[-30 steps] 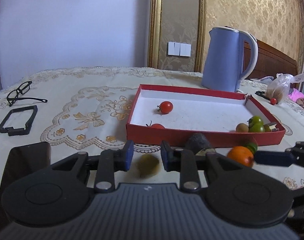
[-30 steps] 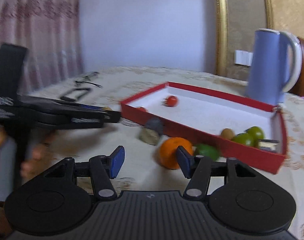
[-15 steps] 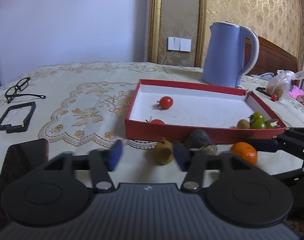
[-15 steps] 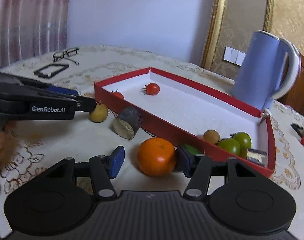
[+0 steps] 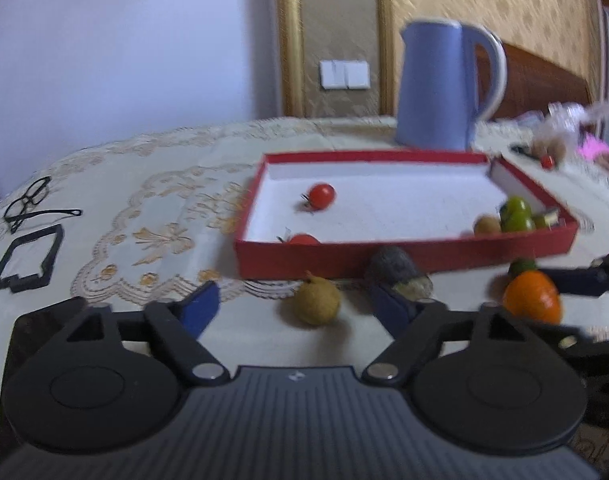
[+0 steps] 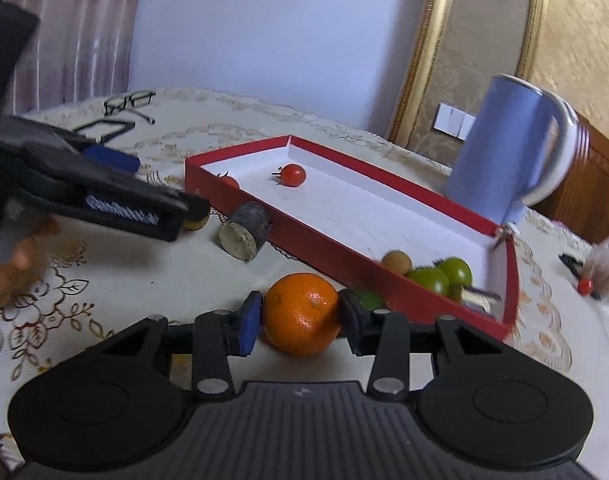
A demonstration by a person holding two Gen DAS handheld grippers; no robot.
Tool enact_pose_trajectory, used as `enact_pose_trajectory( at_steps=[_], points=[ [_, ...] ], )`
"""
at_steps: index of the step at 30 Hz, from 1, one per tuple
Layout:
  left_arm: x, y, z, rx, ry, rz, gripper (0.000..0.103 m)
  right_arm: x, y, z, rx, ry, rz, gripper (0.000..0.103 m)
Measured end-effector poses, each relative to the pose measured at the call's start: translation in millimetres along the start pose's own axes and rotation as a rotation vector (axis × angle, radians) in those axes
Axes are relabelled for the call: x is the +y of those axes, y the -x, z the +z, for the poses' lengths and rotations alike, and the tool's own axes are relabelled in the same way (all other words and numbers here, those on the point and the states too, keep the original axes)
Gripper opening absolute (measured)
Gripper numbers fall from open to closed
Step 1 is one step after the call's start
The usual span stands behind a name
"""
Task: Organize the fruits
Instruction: 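Grasp the yellow pear with the left gripper while the right gripper grasps the orange, then lower the yellow pear into the red box and open the left gripper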
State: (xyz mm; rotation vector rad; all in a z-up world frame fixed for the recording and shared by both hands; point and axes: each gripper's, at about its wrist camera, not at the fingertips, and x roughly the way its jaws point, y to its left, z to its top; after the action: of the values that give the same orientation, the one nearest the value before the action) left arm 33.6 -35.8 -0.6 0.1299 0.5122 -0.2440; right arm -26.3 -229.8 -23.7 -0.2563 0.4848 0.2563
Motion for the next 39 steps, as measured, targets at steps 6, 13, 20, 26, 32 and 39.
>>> enact_pose_trajectory(
  at_steps=[6, 13, 20, 26, 32, 39],
  points=[
    [8.6, -21.6, 2.8, 0.083, 0.052, -0.045, 0.036, -12.0, 16.5, -7.5, -0.034, -0.073, 0.017, 0.041],
    [13.7, -22.3, 3.8, 0.068, 0.073, -0.051, 0.026, -17.6, 24.7, -10.6, -0.068, -0.127, 0.020, 0.041],
    [6.7, 1.3, 12.1, -0.016, 0.042, -0.019, 0.026, -25.4, 39.6, -13.5, -0.113, -0.170, 0.041, 0.041],
    [-11.2, 8.3, 36.7, -0.061, -0.022, -0.016, 0.026, -26.9, 50.5, -14.2, -0.140, -0.168, 0.035, 0.041],
    [-32.6, -14.6, 61.5, -0.046, -0.050, -0.026, 0.026, -27.9, 53.9, -16.4, -0.145, -0.167, 0.034, 0.041],
    [-55.7, -51.6, 79.2, -0.019, -0.094, 0.029, 0.026, -31.5, 58.2, -19.4, -0.153, -0.172, 0.033, 0.041]
  ],
)
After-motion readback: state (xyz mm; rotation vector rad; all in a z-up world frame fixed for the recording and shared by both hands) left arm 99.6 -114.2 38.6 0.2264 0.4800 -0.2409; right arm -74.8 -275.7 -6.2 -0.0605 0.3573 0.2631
